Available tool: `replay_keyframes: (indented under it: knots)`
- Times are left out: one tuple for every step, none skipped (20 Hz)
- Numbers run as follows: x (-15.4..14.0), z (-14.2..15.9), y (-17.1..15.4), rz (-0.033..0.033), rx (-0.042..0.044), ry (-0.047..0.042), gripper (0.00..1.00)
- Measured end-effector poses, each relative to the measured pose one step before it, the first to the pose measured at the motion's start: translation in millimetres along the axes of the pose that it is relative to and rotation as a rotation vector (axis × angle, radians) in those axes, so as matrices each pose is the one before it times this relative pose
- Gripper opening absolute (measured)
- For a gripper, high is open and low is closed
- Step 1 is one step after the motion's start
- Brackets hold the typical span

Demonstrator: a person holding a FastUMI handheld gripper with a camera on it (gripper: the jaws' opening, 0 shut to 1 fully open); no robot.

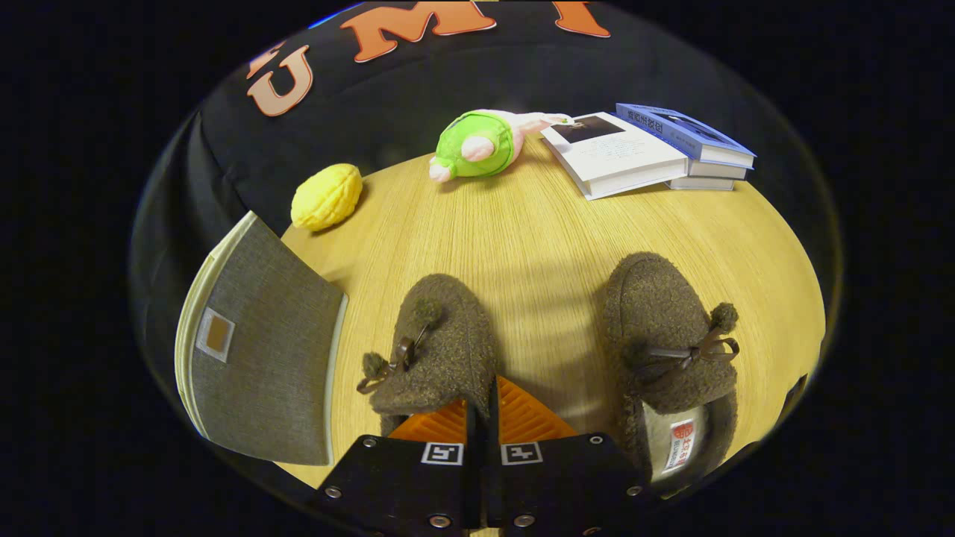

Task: Open the storage box then place both shoes into the box .Put the left shoe in first, then the right shoe, with the right side of both shoes facing outward in a uniform manner.

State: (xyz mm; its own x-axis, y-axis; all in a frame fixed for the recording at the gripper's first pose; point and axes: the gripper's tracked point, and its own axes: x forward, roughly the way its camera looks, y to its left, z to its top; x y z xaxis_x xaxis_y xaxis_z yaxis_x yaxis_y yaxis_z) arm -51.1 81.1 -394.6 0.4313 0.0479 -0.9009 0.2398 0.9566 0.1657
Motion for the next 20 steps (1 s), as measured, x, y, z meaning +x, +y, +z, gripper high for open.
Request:
replay_keyframes:
  knots:
    - [-6.82, 2.15, 7.65, 0.01435, 0.00251, -0.00347, 0.04]
    - [-5.49, 3.56, 7.26, 0.01585, 0.00241, -0.00644, 0.04]
    - [-5.95, 4.68, 8.29, 0.01598, 0.00170, -0.00728, 0.04]
    - [-6.00, 4.96, 8.39, 0.01517, 0.00345, -0.01001, 0.04]
    - [-5.67, 5.86, 9.38, 0.01489, -0.00253, -0.01093, 0.04]
    - [-6.45, 6.64, 10.50, 0.01642, -0.00093, -0.01205, 0.04]
    - [-5.08, 5.46, 8.60, 0.01507, 0.00705, -0.00721, 0.04]
    - [-4.91, 4.65, 11.39, 0.02131, 0.02254, -0.00405, 0.04]
    - [-6.03, 3.85, 12.98, 0.02892, 0.01689, -0.00065, 0.04]
    - [-4.98, 6.85, 13.97, 0.02636, 0.01147, -0.00780, 0.04]
    - [-3.45, 7.93, 10.23, 0.01078, -0.00383, -0.01251, 0.04]
    - [-4.39, 7.30, 9.37, 0.00162, -0.00448, -0.01464, 0.04]
    - [-2.64, 6.45, 10.87, 0.00685, -0.01060, -0.01042, 0.04]
    - [-2.57, 4.67, 14.39, 0.01263, -0.00228, -0.01051, 0.04]
    - [-1.38, 5.73, 14.97, 0.01998, -0.00097, -0.00578, 0.04]
    - [-1.05, 3.47, 13.40, 0.01997, 0.00839, -0.00341, 0.04]
    - [-0.78, 3.23, 14.17, 0.01903, 0.00538, -0.00022, 0.04]
    - [-0.06, 2.85, 14.05, 0.01673, 0.00515, -0.00267, 0.04]
    - [2.80, 1.82, 12.11, 0.01095, -0.00669, -0.00159, 0.04]
    - [4.47, 0.17, 8.63, 0.00600, -0.00005, -0.00352, 0.04]
